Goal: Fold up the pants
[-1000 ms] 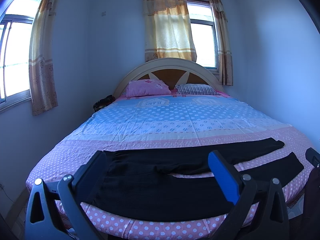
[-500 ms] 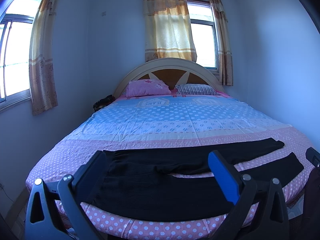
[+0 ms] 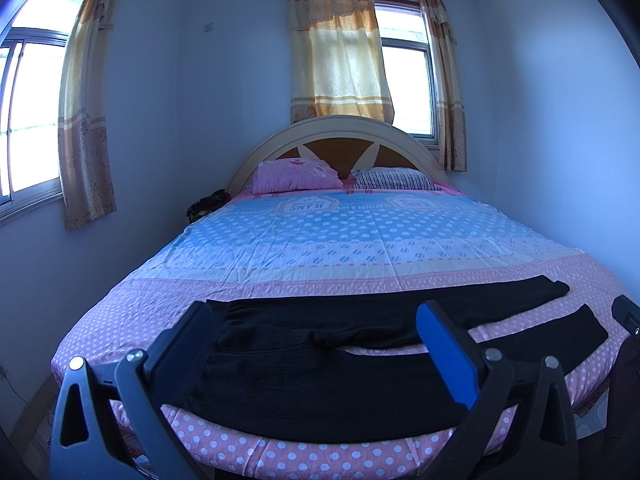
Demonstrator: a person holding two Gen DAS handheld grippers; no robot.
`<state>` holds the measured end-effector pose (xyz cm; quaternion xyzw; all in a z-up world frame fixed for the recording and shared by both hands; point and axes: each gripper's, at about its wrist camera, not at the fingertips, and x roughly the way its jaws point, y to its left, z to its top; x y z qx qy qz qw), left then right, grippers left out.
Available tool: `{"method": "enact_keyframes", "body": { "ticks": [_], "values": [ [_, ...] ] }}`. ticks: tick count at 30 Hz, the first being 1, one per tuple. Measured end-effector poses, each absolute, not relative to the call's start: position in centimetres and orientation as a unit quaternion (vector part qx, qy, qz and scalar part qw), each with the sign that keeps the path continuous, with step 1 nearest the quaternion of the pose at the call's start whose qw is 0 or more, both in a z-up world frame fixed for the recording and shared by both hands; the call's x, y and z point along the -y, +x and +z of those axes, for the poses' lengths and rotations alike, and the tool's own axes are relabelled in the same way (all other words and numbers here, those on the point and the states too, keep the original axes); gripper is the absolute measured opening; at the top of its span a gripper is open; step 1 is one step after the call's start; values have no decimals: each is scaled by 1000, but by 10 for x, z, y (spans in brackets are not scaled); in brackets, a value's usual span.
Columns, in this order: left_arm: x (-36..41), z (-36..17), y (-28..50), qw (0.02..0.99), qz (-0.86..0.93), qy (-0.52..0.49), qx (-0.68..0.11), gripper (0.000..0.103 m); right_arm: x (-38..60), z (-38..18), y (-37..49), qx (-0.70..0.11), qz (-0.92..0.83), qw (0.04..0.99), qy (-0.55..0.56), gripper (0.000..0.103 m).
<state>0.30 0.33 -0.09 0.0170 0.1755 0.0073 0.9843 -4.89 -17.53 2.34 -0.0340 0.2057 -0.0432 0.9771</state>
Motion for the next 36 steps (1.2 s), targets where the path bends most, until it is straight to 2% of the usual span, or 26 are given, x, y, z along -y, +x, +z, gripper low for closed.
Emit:
{"method": "enact_keyframes", "body": {
  "ticks": [36],
  "values": [
    [-6, -6, 5, 984, 10, 18, -176, 103, 168, 17, -46, -214, -36, 975, -44, 102]
  ]
}}
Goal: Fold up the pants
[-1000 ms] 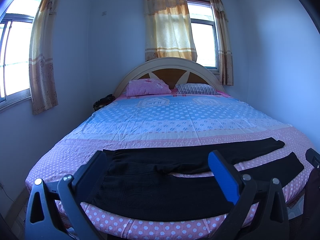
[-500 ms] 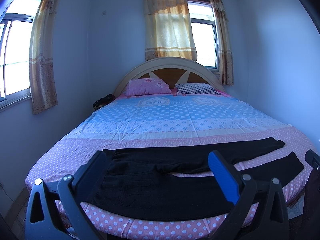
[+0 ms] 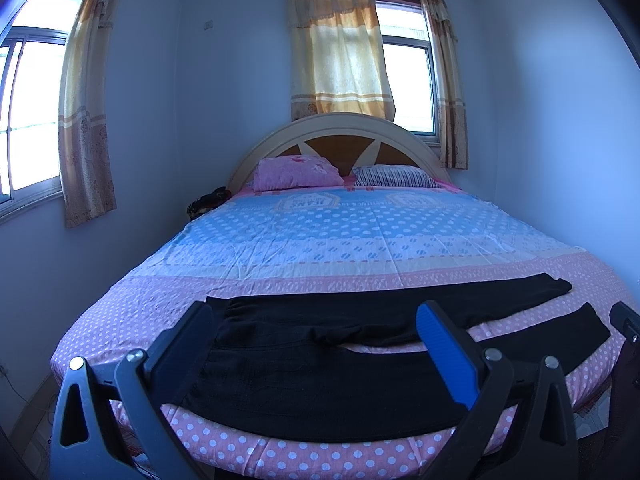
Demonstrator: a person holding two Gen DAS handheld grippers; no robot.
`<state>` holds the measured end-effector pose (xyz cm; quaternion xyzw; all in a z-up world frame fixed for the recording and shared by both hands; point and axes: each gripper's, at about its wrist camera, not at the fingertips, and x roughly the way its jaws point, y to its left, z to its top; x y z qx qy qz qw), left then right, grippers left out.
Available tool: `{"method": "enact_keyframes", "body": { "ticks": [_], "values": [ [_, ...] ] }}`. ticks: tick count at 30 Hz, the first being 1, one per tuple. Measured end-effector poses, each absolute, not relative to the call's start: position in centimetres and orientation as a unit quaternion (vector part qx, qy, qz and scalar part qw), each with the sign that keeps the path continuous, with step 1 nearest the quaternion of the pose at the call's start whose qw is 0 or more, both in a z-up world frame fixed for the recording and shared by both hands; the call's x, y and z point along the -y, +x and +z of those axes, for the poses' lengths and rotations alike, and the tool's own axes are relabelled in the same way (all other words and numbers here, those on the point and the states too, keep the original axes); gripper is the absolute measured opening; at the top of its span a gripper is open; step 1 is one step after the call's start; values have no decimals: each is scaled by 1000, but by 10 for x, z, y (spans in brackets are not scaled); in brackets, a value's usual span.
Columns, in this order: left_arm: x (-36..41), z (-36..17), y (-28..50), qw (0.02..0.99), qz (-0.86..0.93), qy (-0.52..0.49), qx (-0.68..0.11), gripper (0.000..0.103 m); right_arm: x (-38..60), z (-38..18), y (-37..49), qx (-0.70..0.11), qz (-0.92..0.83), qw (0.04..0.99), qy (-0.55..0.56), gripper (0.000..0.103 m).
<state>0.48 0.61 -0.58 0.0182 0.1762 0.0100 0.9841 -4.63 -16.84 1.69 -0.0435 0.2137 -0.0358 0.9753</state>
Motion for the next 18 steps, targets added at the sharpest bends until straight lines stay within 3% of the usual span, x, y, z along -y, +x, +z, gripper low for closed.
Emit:
{"method": "enact_keyframes", "body": {
  "ticks": [8, 18],
  "values": [
    [-25, -21, 35, 983, 22, 32, -179, 103, 199, -4, -16, -243, -8, 970, -14, 102],
    [-115, -71, 160, 955, 120, 79, -258, 103, 266, -53, 69, -319, -24, 947, 27, 102]
  ]
}}
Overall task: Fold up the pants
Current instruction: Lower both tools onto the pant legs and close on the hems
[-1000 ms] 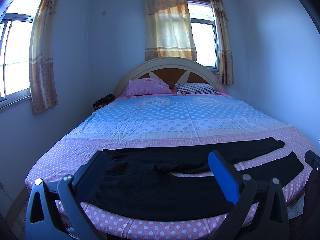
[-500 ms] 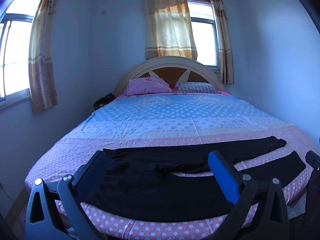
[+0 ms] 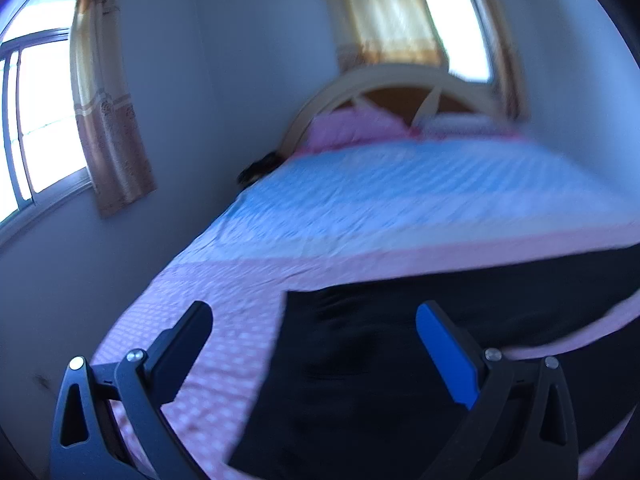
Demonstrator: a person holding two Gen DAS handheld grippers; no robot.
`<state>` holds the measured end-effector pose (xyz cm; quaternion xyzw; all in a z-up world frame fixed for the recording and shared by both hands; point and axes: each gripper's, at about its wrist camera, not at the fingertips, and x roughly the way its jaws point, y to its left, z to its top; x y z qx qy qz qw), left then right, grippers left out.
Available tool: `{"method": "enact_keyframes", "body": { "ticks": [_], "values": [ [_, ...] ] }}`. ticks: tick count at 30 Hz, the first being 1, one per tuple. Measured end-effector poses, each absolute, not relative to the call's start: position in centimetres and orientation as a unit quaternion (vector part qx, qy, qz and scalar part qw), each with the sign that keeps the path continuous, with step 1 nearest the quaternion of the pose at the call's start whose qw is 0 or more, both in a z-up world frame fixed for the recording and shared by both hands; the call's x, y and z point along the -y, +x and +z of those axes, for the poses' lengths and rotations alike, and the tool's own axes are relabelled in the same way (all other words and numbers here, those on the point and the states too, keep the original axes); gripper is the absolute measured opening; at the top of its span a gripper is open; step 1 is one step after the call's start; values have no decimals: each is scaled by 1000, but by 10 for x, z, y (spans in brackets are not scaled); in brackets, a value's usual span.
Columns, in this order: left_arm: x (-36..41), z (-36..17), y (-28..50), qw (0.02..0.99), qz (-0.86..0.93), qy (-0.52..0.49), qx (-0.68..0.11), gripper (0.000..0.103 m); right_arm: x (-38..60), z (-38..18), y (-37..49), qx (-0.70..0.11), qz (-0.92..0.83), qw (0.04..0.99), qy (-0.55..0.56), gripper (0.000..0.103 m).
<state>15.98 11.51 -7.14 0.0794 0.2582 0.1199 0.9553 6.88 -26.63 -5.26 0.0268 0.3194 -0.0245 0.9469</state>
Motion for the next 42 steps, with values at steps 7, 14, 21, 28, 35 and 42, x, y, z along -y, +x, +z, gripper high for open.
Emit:
{"method": "enact_keyframes", "body": {
  "ticks": [7, 14, 21, 28, 35, 42],
  "values": [
    [-175, -121, 242, 926, 131, 74, -345, 103, 301, -70, 123, -357, -36, 933, 23, 78],
    [-197, -143, 304, 912, 88, 41, -398, 81, 325, -79, 160, -377, -62, 924, 0, 77],
    [-212, -171, 333, 899, 60, 0, -434, 60, 344, -87, 183, -389, -80, 918, -13, 77],
    [-212, -178, 337, 898, 31, -14, -438, 32, 389, -97, 201, -409, -103, 906, 21, 76],
    [-212, -178, 340, 898, 34, -8, -438, 34, 450, -95, 210, -415, -148, 895, 61, 75],
    [-204, -177, 342, 900, 26, 28, -434, 27, 511, -103, 227, -430, -193, 878, 84, 75]
  ]
}}
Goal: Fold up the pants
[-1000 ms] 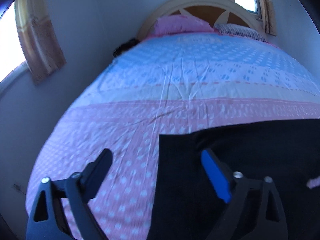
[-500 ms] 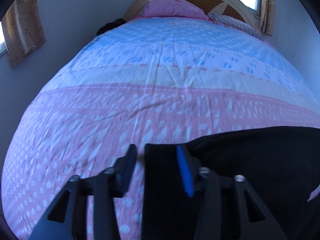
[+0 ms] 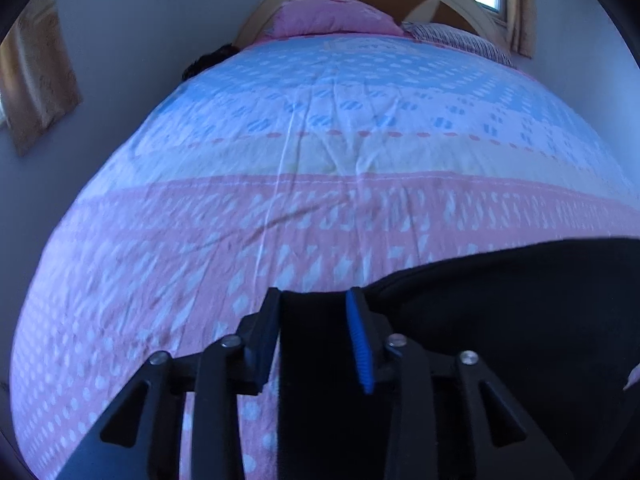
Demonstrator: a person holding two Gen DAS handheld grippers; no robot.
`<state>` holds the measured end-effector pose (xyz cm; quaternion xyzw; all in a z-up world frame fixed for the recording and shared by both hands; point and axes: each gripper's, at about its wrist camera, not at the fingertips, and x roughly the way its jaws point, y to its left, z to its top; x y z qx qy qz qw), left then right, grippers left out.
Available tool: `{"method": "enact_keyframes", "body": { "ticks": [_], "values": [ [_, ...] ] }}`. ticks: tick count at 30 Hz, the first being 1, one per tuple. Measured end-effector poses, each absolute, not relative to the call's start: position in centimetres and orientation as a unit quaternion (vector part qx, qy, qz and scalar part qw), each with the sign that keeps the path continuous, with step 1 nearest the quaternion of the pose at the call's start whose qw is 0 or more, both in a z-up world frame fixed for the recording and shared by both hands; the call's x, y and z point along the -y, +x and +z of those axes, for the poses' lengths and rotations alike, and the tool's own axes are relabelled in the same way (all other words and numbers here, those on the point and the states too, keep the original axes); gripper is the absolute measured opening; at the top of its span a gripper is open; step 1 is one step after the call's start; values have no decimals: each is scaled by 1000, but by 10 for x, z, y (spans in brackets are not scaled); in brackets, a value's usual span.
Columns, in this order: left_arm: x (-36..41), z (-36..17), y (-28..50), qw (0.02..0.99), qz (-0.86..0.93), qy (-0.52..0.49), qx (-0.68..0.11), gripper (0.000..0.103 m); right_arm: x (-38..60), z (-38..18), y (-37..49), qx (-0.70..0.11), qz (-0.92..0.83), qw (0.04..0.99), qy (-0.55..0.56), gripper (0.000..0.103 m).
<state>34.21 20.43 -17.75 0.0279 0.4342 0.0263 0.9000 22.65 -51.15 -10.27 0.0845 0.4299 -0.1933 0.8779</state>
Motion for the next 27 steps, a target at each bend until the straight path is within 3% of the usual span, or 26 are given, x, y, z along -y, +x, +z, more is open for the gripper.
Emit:
{"method": "enact_keyframes", "body": {
  "ticks": [2, 8, 19, 20, 21, 22, 24, 27],
  "values": [
    [-203, -177, 343, 900, 28, 42, -433, 19, 532, -104, 234, -433, -206, 872, 95, 75],
    [-204, -179, 349, 898, 29, 41, -437, 19, 575, -118, 268, -456, -180, 858, 153, 75],
    [-197, -182, 353, 894, 47, 64, -441, 22, 545, -160, 316, -526, -97, 831, 153, 73],
    [-197, -182, 352, 894, 45, 70, -440, 22, 540, -161, 317, -530, -94, 831, 143, 66],
    [-196, -183, 351, 894, 42, 77, -439, 22, 537, -163, 318, -534, -87, 830, 137, 36],
    [-196, -182, 351, 895, 33, 82, -437, 20, 533, -164, 320, -539, -82, 828, 128, 18],
    [-202, -179, 354, 895, 17, 64, -441, 14, 531, -162, 320, -539, -82, 830, 116, 12],
    [-217, -171, 354, 899, 0, 17, -438, 12, 525, -153, 315, -525, -86, 841, 96, 9]
  ]
}}
